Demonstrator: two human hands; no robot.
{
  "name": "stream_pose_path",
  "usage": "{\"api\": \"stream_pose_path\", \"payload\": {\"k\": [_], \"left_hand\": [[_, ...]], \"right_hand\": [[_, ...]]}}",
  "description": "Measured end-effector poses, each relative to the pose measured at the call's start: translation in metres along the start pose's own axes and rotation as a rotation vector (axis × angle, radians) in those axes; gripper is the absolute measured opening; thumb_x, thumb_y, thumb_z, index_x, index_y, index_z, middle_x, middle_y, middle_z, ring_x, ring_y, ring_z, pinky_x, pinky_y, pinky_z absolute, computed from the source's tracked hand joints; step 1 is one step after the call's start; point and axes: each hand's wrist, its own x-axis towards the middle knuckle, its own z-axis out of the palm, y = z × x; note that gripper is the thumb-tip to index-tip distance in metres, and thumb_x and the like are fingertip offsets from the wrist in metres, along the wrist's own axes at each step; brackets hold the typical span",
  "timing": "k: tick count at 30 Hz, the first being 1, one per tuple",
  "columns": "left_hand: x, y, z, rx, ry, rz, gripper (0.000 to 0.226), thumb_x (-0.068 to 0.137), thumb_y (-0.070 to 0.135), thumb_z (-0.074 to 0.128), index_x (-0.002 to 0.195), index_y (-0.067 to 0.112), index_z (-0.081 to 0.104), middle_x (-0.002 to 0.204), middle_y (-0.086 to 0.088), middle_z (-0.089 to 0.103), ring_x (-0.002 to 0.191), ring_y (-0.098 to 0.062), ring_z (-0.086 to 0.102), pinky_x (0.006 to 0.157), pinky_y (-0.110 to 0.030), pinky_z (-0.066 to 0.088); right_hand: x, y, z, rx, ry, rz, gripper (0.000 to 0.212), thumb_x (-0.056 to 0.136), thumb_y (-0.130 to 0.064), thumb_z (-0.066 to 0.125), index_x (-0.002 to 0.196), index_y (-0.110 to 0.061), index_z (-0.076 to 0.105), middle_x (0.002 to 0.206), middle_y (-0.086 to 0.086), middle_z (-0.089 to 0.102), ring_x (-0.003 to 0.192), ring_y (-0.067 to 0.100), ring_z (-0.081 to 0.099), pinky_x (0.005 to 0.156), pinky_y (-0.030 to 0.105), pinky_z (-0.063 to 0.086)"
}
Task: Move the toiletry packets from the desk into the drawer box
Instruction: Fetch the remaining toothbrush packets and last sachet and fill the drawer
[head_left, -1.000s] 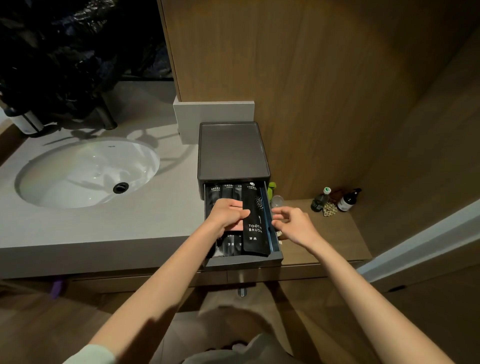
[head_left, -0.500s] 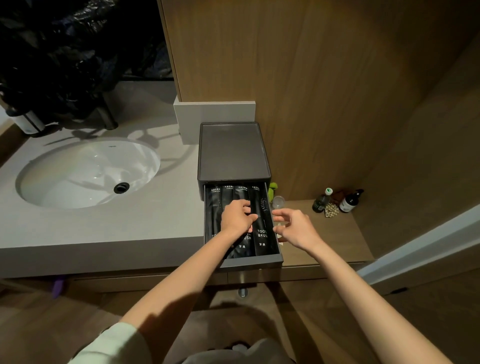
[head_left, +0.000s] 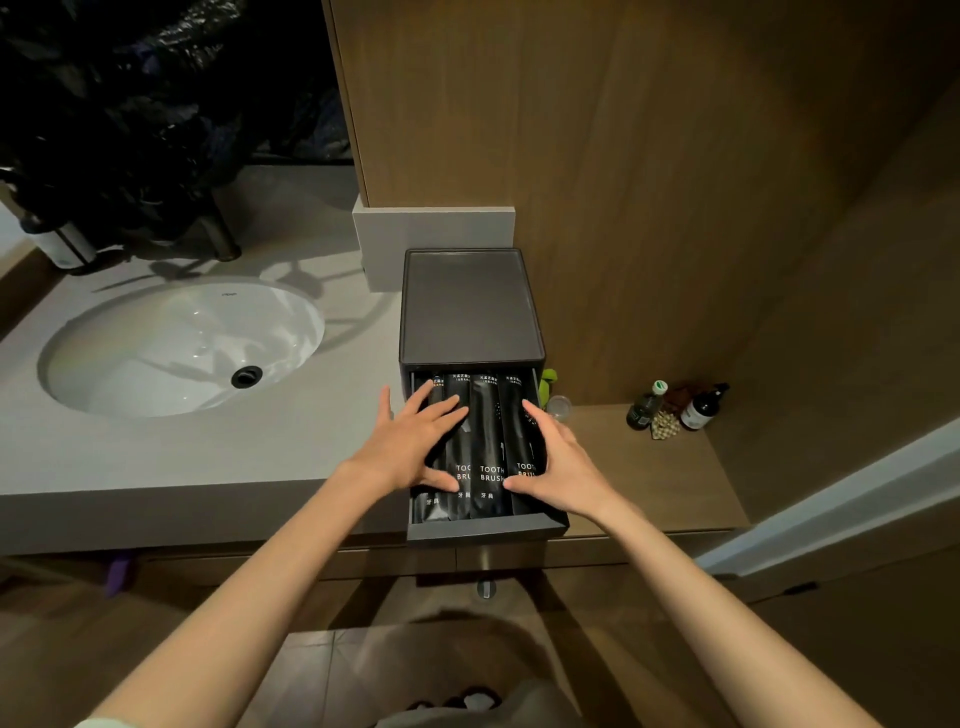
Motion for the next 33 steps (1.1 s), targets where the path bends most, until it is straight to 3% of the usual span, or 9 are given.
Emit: {"api": "stream_pose_path", "payload": {"k": [5,15,24,28,33], "left_hand": [[0.006,0.009,0.002,0.036,-0.062,-0.002,0.111,0.072,0.060,0.067,0.153,0.022,0.002,0.161,0.005,-0.003,0.145,-0.023,-0.020,0.108,-0.062,-0.016],[0.010,0.015,0.006,-0.010,-0.071,-0.015,0.117,0.071,0.065,0.065,0.153,0.020,-0.004,0.161,0.005,-0.011,0.143,-0.023,-0.026,0.111,-0.064,-0.012],[0.012,0.018,0.012,-0.014,-0.069,-0.025,0.115,0.071,0.068,0.062,0.152,0.023,-0.006,0.160,0.006,-0.014,0.144,-0.025,-0.025,0.112,-0.065,-0.010],[0.008,0.015,0.012,0.021,-0.021,-0.020,0.113,0.073,0.070,0.058,0.152,0.022,-0.006,0.160,0.002,-0.015,0.144,-0.026,-0.025,0.112,-0.064,-0.009],[0.001,0.008,0.015,0.051,-0.017,-0.086,0.113,0.070,0.081,0.047,0.152,0.026,-0.008,0.160,-0.008,-0.016,0.143,-0.028,-0.027,0.113,-0.062,-0.009]], "right_hand": [[0.005,-0.001,0.010,-0.036,0.029,0.032,0.114,0.067,-0.029,0.084,0.150,-0.040,0.007,0.158,0.009,0.021,0.142,0.028,0.030,0.112,0.046,0.032],[0.006,0.002,0.021,-0.157,0.098,0.071,0.099,0.075,-0.034,0.076,0.148,-0.044,0.010,0.157,0.002,0.022,0.134,0.028,0.042,0.100,0.048,0.045],[0.004,0.003,0.024,-0.207,0.116,0.079,0.086,0.080,-0.038,0.071,0.148,-0.041,0.018,0.157,0.003,0.023,0.133,0.029,0.044,0.099,0.048,0.046],[0.001,0.001,0.021,-0.309,0.080,0.055,0.075,0.087,-0.047,0.061,0.150,-0.037,0.021,0.162,0.003,0.004,0.142,0.032,0.027,0.105,0.048,0.040],[0.001,-0.004,0.012,-0.612,0.050,-0.024,0.072,0.091,-0.060,0.045,0.152,-0.033,0.018,0.161,-0.001,-0.017,0.148,0.032,0.002,0.109,0.053,0.032]]}}
